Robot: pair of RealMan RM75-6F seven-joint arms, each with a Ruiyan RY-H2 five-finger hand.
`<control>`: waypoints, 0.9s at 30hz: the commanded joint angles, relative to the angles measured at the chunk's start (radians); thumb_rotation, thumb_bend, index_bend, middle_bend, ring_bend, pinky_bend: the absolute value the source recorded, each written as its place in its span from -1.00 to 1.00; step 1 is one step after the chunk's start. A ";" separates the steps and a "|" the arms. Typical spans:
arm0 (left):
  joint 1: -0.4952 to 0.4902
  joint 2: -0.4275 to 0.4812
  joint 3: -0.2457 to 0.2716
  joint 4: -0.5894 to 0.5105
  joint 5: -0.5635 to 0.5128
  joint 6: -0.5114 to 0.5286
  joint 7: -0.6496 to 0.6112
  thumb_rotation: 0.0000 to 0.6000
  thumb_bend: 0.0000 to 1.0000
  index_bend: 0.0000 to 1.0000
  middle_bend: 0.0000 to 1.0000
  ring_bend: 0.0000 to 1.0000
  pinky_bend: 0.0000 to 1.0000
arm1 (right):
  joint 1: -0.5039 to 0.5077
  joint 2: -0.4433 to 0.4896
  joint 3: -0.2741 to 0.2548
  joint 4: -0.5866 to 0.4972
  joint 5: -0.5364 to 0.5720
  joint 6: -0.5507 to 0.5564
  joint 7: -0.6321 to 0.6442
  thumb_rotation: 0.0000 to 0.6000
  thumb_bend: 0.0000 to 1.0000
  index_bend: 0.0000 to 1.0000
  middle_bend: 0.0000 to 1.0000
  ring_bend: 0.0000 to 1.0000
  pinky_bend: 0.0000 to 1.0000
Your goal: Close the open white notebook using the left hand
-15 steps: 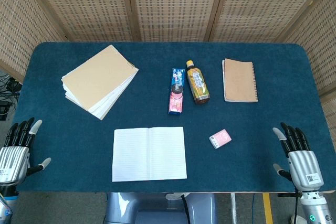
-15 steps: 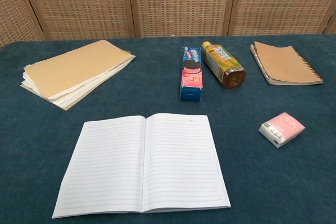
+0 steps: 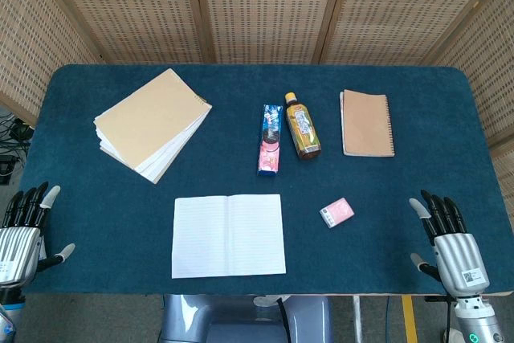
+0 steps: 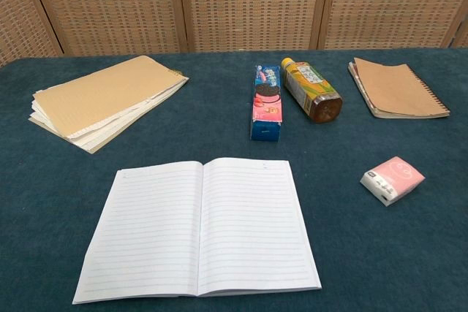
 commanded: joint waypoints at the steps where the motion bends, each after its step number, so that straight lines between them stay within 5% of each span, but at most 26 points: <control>1: -0.002 0.003 0.002 -0.001 -0.002 -0.007 -0.007 1.00 -1.00 -1.00 -1.00 -1.00 -1.00 | -0.001 -0.001 -0.001 -0.002 0.006 -0.005 -0.005 1.00 -0.77 -1.00 -1.00 -1.00 -1.00; 12: -0.013 0.006 0.018 0.008 0.034 -0.023 -0.042 1.00 -1.00 -1.00 -1.00 -1.00 -1.00 | 0.001 0.001 0.002 -0.001 0.018 -0.012 0.006 1.00 -0.77 -1.00 -1.00 -1.00 -1.00; 27: -0.079 -0.064 0.130 0.048 0.244 -0.134 -0.036 1.00 -1.00 -1.00 -1.00 -1.00 -1.00 | 0.000 0.005 -0.002 -0.013 0.016 -0.015 0.003 1.00 -0.77 -1.00 -1.00 -1.00 -1.00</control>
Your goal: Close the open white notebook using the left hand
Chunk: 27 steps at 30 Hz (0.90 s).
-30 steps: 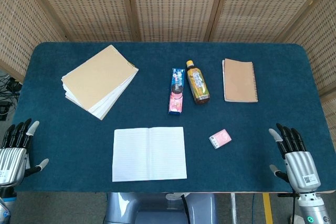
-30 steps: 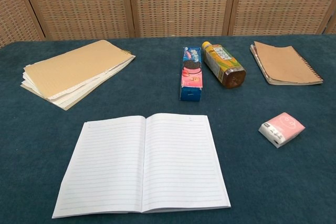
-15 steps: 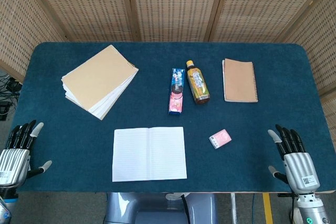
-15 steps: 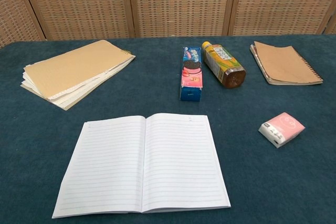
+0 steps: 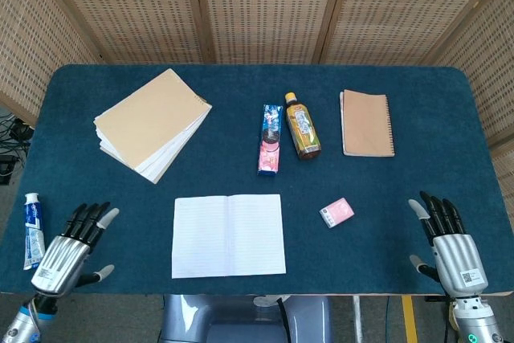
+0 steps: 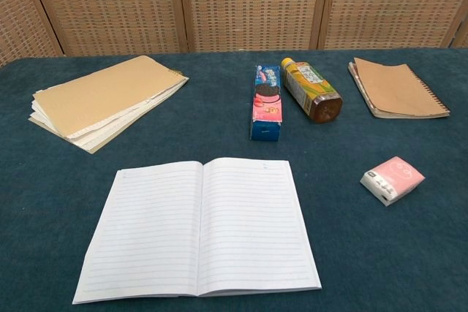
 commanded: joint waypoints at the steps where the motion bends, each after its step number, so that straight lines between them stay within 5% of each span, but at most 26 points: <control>1: -0.017 -0.030 0.022 -0.004 0.026 -0.035 0.033 1.00 -1.00 -1.00 -1.00 -1.00 -1.00 | 0.001 0.001 0.001 0.000 0.003 -0.002 0.004 1.00 -0.77 -1.00 -1.00 -1.00 -1.00; 4: -0.026 -0.051 0.031 -0.013 0.037 -0.064 0.069 1.00 -1.00 -1.00 -1.00 -1.00 -1.00 | 0.002 0.002 0.002 0.002 0.006 -0.005 0.009 1.00 -0.77 -1.00 -1.00 -1.00 -1.00; 13: -0.046 -0.113 0.043 -0.040 0.024 -0.141 0.150 1.00 -0.58 -1.00 -1.00 -1.00 -1.00 | 0.005 0.007 0.008 0.005 0.012 -0.004 0.033 1.00 -0.77 -1.00 -1.00 -1.00 -1.00; 27: -0.071 -0.230 0.019 -0.024 -0.079 -0.255 0.280 1.00 -0.42 -1.00 -1.00 -1.00 -1.00 | 0.004 0.009 0.009 0.002 0.007 0.004 0.051 1.00 -0.77 -1.00 -1.00 -1.00 -1.00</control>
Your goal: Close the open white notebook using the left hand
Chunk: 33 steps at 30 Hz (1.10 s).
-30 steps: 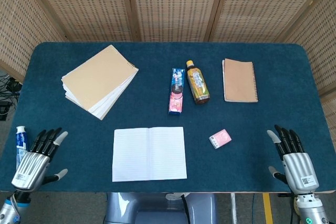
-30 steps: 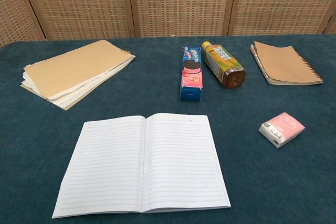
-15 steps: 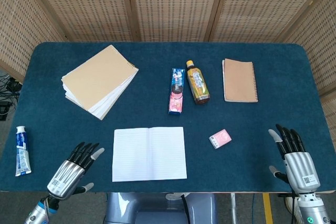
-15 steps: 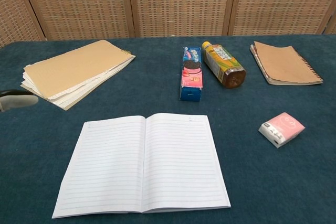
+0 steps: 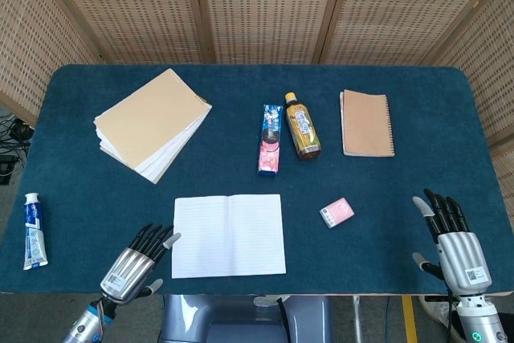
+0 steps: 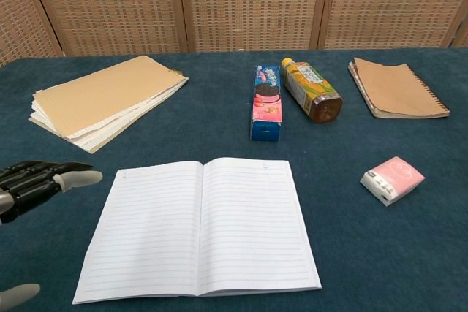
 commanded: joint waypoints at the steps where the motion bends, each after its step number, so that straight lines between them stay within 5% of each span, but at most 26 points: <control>1: -0.010 -0.023 -0.007 0.000 -0.021 -0.024 0.029 1.00 -0.40 -1.00 -1.00 -1.00 -1.00 | 0.001 -0.001 0.000 0.000 -0.001 0.000 0.001 1.00 -0.77 -1.00 -1.00 -1.00 -1.00; 33: -0.069 -0.167 -0.010 0.026 -0.147 -0.125 0.240 1.00 -0.40 -1.00 -1.00 -1.00 -1.00 | 0.012 0.001 0.010 0.009 0.025 -0.016 0.044 1.00 -0.77 -1.00 -1.00 -1.00 -1.00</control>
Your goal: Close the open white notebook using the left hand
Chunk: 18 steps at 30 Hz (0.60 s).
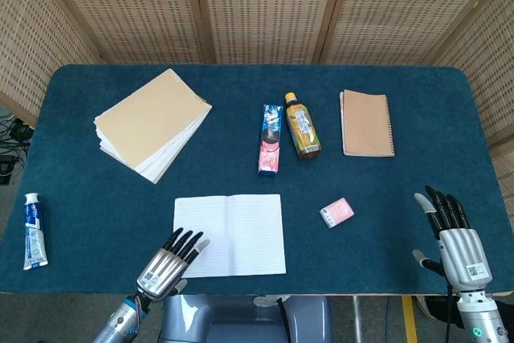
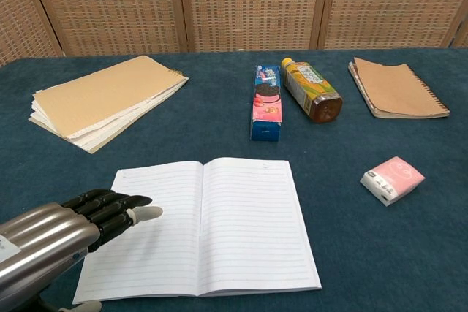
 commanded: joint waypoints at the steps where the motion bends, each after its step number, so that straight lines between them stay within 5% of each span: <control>1: -0.004 -0.007 0.001 0.014 -0.012 -0.007 0.018 1.00 -0.40 -1.00 -1.00 -1.00 -1.00 | 0.007 -0.002 0.003 0.007 0.023 -0.025 0.007 1.00 -0.77 -1.00 -1.00 -1.00 -1.00; 18: -0.015 -0.053 -0.005 0.068 -0.046 0.010 0.049 1.00 -0.40 -1.00 -1.00 -1.00 -1.00 | 0.021 -0.007 0.000 -0.003 0.003 -0.034 0.013 1.00 -0.77 -1.00 -1.00 -1.00 -1.00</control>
